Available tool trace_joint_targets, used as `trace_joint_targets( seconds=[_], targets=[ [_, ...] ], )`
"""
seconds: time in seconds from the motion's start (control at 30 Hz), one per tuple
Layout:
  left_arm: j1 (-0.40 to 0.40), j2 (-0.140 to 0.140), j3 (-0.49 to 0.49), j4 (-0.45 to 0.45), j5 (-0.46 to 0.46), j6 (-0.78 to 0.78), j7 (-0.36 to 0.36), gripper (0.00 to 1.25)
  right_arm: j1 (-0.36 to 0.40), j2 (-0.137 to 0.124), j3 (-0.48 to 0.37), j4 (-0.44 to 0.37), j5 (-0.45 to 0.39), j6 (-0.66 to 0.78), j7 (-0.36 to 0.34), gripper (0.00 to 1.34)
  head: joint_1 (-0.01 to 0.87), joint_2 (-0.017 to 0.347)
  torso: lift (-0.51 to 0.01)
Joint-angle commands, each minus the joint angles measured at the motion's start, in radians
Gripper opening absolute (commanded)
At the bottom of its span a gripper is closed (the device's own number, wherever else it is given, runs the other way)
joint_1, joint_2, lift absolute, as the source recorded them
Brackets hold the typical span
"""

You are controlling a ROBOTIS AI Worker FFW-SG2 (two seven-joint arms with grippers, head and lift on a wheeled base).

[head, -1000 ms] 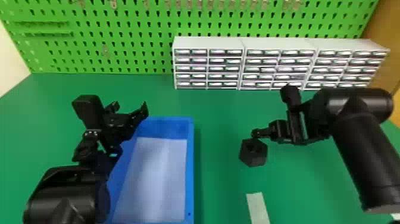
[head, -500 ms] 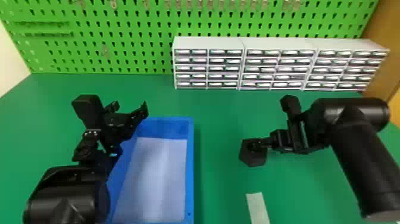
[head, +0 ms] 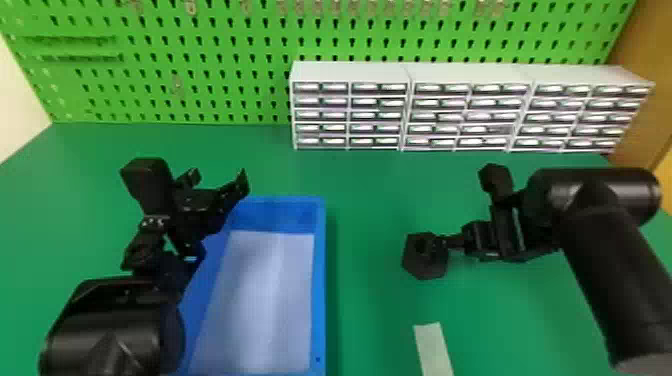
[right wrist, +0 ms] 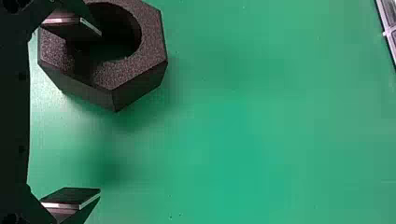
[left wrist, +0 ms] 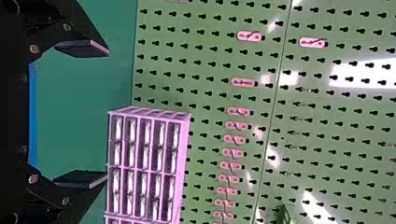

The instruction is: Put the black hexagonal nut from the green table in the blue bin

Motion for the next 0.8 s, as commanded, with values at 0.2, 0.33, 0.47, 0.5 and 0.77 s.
trace_joint_targets(
  seconds=[0.2, 0.33, 0.47, 0.5, 0.77],
  targets=[
    [-0.004, -0.003, -0.002, 0.001, 0.0, -0.002, 0.0, 0.92, -0.008, 0.003, 0.0, 0.03, 0.002, -0.032, 0.0, 1.21, 0.686, 0.051, -0.097],
    [-0.006, -0.003, -0.002, 0.001, 0.0, -0.002, 0.0, 0.92, -0.008, 0.003, -0.002, 0.037, 0.002, -0.04, 0.0, 1.09, 0.686, 0.051, -0.097],
    [-0.004, -0.003, -0.002, 0.001, 0.0, -0.004, 0.0, 0.92, -0.007, 0.003, -0.005, 0.037, 0.002, -0.041, 0.0, 0.88, 0.686, 0.051, -0.097],
    [-0.004, -0.003, -0.002, 0.0, 0.0, -0.004, 0.0, 0.92, -0.007, 0.003, -0.005, 0.037, 0.002, -0.041, 0.0, 0.84, 0.686, 0.051, -0.097],
    [-0.004, -0.003, 0.002, 0.0, 0.0, -0.007, 0.0, 0.92, -0.007, 0.003, -0.005, 0.037, 0.002, -0.041, 0.0, 0.8, 0.686, 0.051, -0.097]
  ],
)
